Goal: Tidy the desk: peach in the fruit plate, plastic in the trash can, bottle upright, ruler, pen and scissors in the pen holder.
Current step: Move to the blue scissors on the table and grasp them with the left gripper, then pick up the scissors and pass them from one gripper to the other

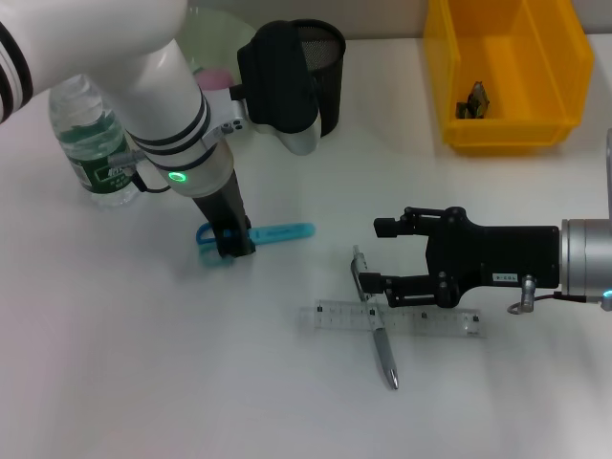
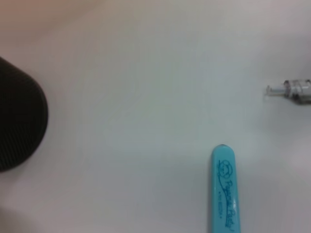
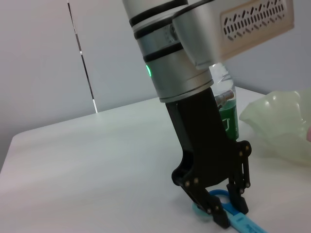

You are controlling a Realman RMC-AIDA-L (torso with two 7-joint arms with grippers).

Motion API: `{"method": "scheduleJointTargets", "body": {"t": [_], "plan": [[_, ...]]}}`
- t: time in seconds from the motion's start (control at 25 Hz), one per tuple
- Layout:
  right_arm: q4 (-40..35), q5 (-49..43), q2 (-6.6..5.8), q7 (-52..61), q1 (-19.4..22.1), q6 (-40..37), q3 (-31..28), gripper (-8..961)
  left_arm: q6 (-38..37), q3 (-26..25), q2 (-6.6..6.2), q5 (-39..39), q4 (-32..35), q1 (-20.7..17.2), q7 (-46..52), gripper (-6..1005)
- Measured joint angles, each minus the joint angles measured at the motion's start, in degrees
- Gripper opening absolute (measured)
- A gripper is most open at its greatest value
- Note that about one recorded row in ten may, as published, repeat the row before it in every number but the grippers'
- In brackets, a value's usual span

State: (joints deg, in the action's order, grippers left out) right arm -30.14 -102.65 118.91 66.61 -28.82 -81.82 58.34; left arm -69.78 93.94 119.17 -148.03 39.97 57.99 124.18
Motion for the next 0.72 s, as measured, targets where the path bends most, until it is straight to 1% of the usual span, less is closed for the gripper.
{"method": "scheduleJointTargets", "body": {"t": [0.2,0.24,0.32,0.36,0.4,0.44,0.52,0.56,0.6,0.64,0.68,0.72], "plan": [[0.0,0.0,0.0,0.0,0.0,0.0,-0.1,777,-1.1,-1.6,-0.01,2.0,2.4,-0.9,0.1,262],[0.0,0.0,0.0,0.1,0.1,-0.1,-0.1,777,-2.2,-3.3,-0.09,2.9,4.1,-1.9,0.1,262],[0.0,0.0,0.0,0.1,0.2,-0.2,-0.1,777,-2.7,-4.2,-0.16,3.4,5.0,-2.4,0.1,263],[-0.1,0.0,-0.04,0.3,0.6,-0.6,-0.2,777,-4.0,-6.6,-0.33,4.6,7.0,-3.9,0.1,263],[-0.3,0.0,-0.08,0.4,0.8,-0.8,-0.3,777,-4.0,-6.6,-0.33,4.6,7.0,-3.9,0.1,263],[-0.3,0.0,-0.08,0.4,0.8,-0.8,-0.3,777,-4.6,-7.7,-0.41,5.0,7.8,-4.6,0.1,263],[-0.9,0.0,-0.22,0.6,1.6,-1.7,-0.9,777,-6.2,-11.2,-0.51,5.8,9.7,-6.6,0.0,263],[-1.4,0.0,-0.44,0.6,2.3,-3.1,-2.5,777,-7.5,-14.2,-0.52,6.5,10.6,-8.1,-0.6,263],[-1.4,0.0,-0.44,0.6,2.3,-3.1,-2.5,777,-7.5,-14.2,-0.52,6.5,10.6,-8.1,-0.6,263],[-1.5,0.0,-0.55,0.6,2.6,-3.8,-3.3,777,-8.3,-15.9,-0.53,7.2,10.9,-8.8,-1.3,263],[-1.5,-0.1,-0.76,0.5,3.0,-4.6,-4.5,777,-10.0,-18.8,-0.54,9.6,11.2,-10.2,-2.8,263],[-1.5,-0.1,-0.76,0.5,3.0,-4.6,-4.5,777,-10.0,-18.8,-0.54,9.6,11.2,-10.2,-2.8,263]]}}
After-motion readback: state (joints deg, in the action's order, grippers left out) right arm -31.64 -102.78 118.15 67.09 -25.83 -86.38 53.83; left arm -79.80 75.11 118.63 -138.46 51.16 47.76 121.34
